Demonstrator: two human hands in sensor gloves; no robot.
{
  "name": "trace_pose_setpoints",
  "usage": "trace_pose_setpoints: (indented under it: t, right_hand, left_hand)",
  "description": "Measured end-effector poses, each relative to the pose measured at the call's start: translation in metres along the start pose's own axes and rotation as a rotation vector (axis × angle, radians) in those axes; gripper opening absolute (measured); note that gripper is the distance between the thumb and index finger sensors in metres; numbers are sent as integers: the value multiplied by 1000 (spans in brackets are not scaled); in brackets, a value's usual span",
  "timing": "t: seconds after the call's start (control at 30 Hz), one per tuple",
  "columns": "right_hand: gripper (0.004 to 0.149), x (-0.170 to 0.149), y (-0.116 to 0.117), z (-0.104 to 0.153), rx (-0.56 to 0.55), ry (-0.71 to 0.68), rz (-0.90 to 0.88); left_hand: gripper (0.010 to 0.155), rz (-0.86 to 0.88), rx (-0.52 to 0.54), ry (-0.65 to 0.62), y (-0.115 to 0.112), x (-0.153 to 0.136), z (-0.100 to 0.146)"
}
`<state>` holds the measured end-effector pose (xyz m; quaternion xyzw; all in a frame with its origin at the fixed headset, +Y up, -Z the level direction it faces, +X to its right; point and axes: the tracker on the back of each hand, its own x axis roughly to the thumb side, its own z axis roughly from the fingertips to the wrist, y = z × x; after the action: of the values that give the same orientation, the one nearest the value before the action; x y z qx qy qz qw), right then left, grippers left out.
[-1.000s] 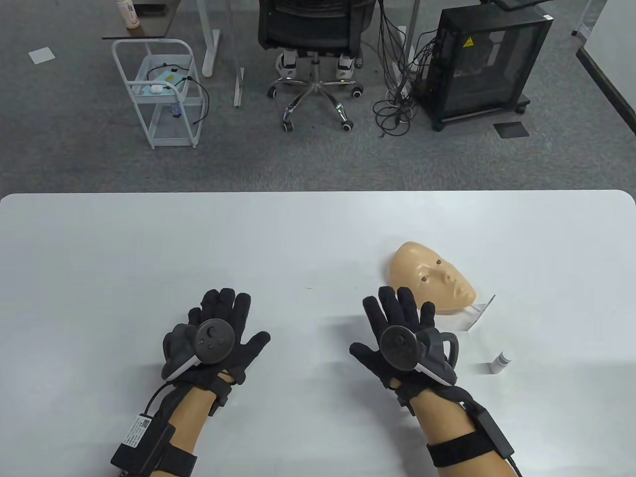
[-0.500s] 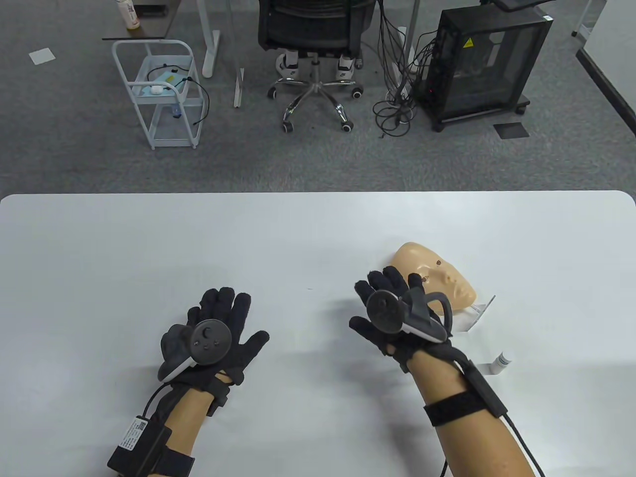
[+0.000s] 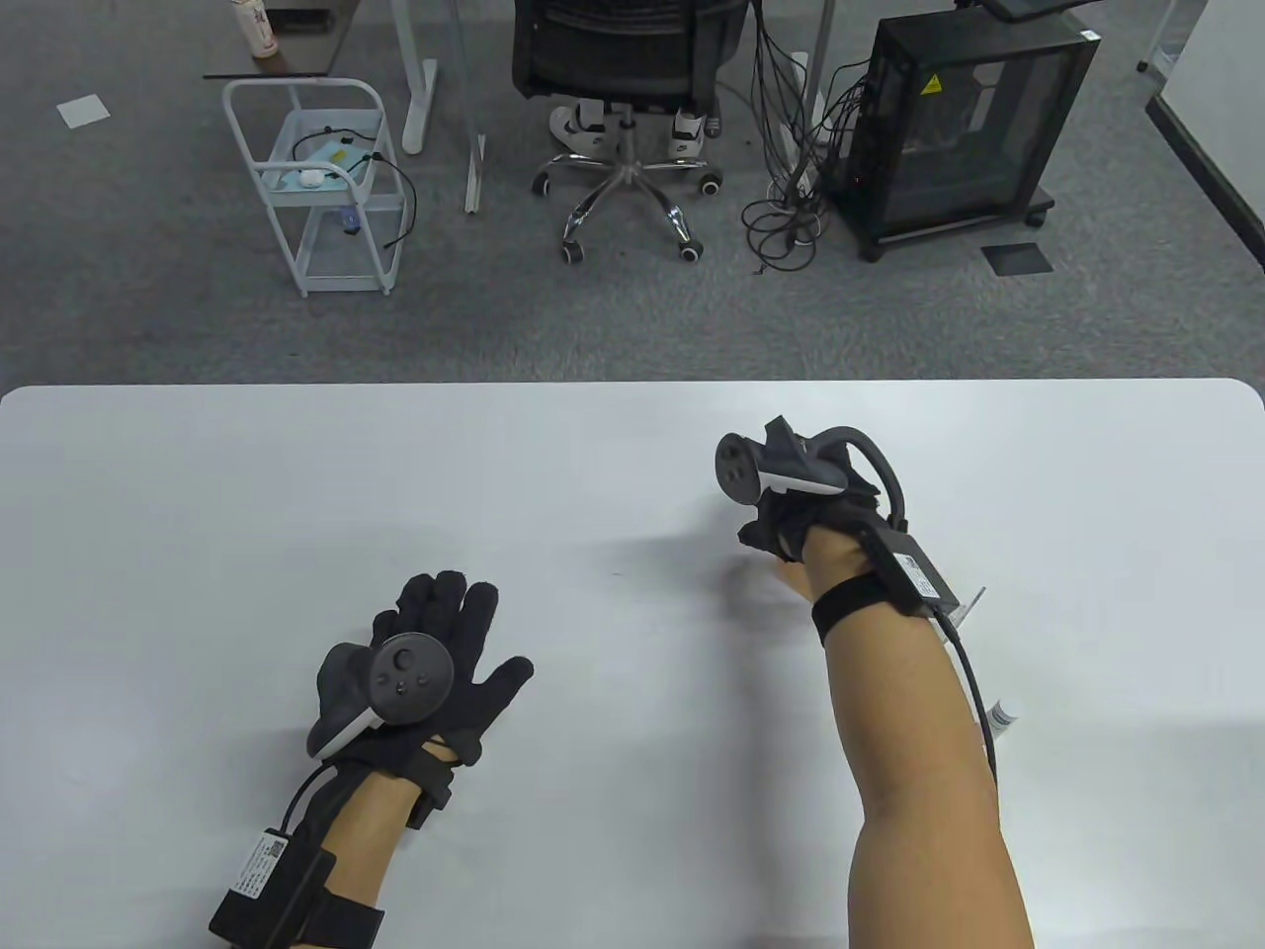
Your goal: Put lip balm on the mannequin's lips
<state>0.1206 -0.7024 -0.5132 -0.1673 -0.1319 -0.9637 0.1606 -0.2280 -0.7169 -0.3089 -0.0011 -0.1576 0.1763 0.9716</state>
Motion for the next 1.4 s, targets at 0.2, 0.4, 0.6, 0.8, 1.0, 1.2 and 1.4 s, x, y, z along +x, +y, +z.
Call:
trace_pose_setpoints:
  t: [0.2,0.4,0.6,0.8,1.0,1.2,1.4]
  right_hand:
    - [63,8,23,-25,142,-14,75]
    - [59,6,38,-32,181,-3,79]
    - [46,3,40,-33,156,-5,58]
    - [44,9,37,-33,144,-26,79]
    - [44,17,24,-23,132,-34,109]
    - [45,12,-1,-11,143,43,69]
    - [47,24,-34,5,115,219,-113]
  left_hand:
    - [84,-11,17,4,4,0,2]
    - [84,-19,24,10,6,-1,3]
    - [84,-19,29,24,8,-3,3]
    - [84,-14,42,16,11,-2,4]
    - [84,-7,43,17,12,-3,5]
    - [84,2,37,18,12,-3,6]
    - [84,-8,26,6,11,0,5]
